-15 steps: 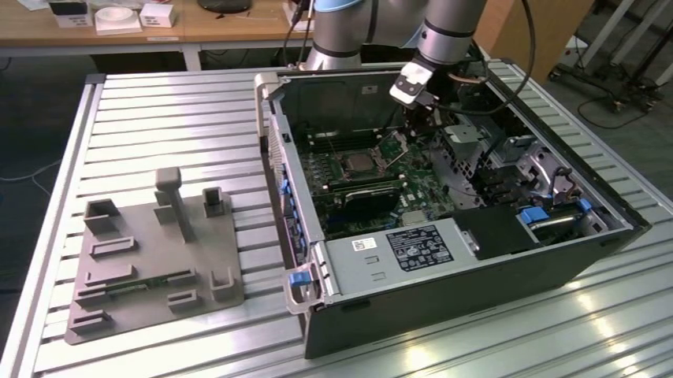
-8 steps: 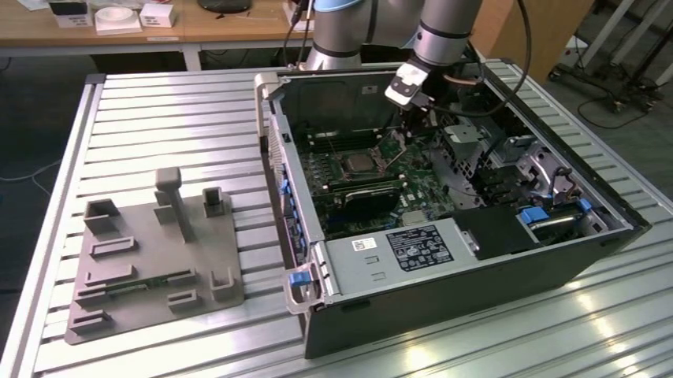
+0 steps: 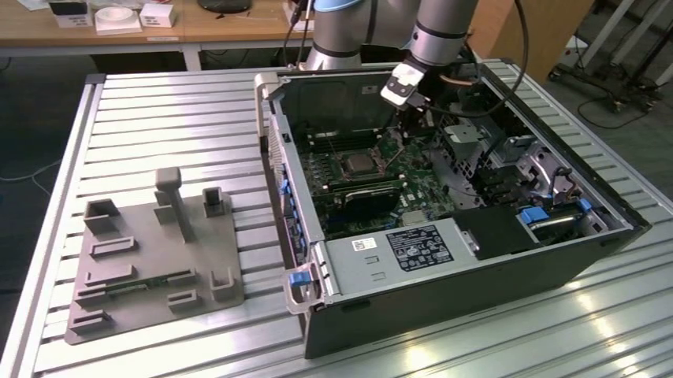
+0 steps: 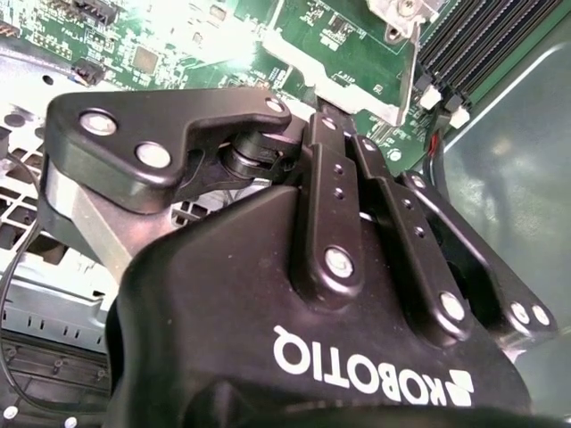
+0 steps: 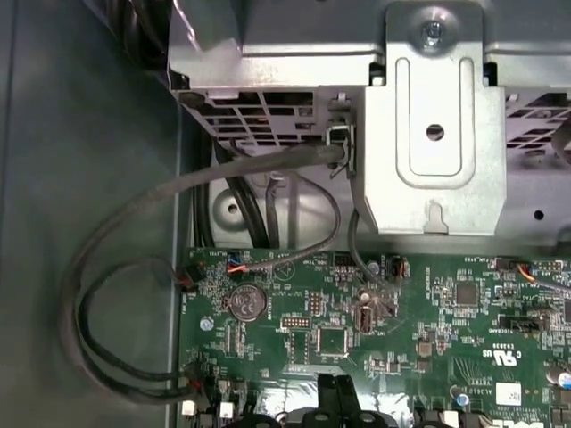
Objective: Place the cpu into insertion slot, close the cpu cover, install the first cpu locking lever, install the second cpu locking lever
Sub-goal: 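Close the cpu cover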
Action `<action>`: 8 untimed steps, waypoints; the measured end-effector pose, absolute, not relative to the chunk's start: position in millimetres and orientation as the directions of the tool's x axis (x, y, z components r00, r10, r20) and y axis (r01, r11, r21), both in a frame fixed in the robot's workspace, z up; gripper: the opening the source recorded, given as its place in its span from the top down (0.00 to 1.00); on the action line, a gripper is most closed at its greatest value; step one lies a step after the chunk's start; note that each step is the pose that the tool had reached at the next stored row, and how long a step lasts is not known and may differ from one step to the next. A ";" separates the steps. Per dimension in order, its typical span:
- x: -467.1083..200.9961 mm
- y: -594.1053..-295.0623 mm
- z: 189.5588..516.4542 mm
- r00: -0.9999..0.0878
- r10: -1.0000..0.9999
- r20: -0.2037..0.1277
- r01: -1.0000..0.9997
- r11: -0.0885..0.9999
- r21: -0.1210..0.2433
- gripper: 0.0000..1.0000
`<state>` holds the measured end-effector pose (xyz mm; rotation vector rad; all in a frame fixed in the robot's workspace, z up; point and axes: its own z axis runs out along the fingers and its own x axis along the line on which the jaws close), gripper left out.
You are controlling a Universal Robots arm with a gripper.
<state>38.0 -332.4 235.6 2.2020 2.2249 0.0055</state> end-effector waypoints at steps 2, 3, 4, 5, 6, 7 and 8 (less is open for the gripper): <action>37.1 -332.4 235.6 -0.010 1.000 -0.005 1.000 0.010 0.009 0.90; 36.4 -332.4 235.6 -0.010 1.000 -0.005 1.000 0.010 0.008 0.90; 35.5 -332.4 235.6 -0.010 1.000 -0.005 1.000 0.010 0.008 0.90; 34.2 -332.4 235.6 -0.010 1.000 -0.006 1.000 0.010 0.007 0.90; 32.7 -332.3 235.6 -0.010 1.000 -0.006 1.000 0.010 0.007 0.90; 31.2 -332.4 235.6 -0.010 1.000 -0.006 1.000 0.010 0.007 0.90; 29.7 -332.3 235.6 -0.010 1.000 -0.005 1.000 0.010 0.007 0.90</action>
